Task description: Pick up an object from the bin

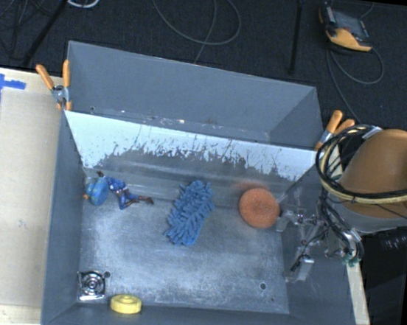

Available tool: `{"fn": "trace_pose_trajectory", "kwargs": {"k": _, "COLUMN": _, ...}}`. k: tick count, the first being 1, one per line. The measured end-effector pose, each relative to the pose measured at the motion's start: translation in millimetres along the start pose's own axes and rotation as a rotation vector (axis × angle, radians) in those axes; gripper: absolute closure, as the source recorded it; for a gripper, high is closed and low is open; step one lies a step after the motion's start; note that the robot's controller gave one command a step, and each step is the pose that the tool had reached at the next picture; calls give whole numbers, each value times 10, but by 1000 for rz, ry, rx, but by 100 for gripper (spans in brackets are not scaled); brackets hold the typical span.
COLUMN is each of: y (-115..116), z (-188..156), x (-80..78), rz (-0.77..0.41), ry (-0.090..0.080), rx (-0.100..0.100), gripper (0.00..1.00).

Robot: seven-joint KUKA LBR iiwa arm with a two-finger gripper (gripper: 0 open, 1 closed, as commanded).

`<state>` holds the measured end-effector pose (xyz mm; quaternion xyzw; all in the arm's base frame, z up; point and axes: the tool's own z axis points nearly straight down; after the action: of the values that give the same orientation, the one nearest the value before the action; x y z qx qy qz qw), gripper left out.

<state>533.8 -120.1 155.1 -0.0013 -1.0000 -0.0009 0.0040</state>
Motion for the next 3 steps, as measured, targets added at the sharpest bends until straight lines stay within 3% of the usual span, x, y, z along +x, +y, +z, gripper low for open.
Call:
{"fn": "trace_pose_trajectory", "kwargs": {"k": 1, "y": 5, "z": -46, "x": -16, "rz": -3, "ry": -7, "rx": 1, "gripper": 0}}
{"fn": "trace_pose_trajectory", "kwargs": {"k": 2, "y": 220, "z": 309, "x": -386, "rz": 56, "ry": -17, "rx": 4, "gripper": 0}}
{"fn": "trace_pose_trajectory", "kwargs": {"k": 3, "y": 359, "z": 671, "x": -530, "rz": -19, "ry": -8, "rx": 1, "gripper": 0}}
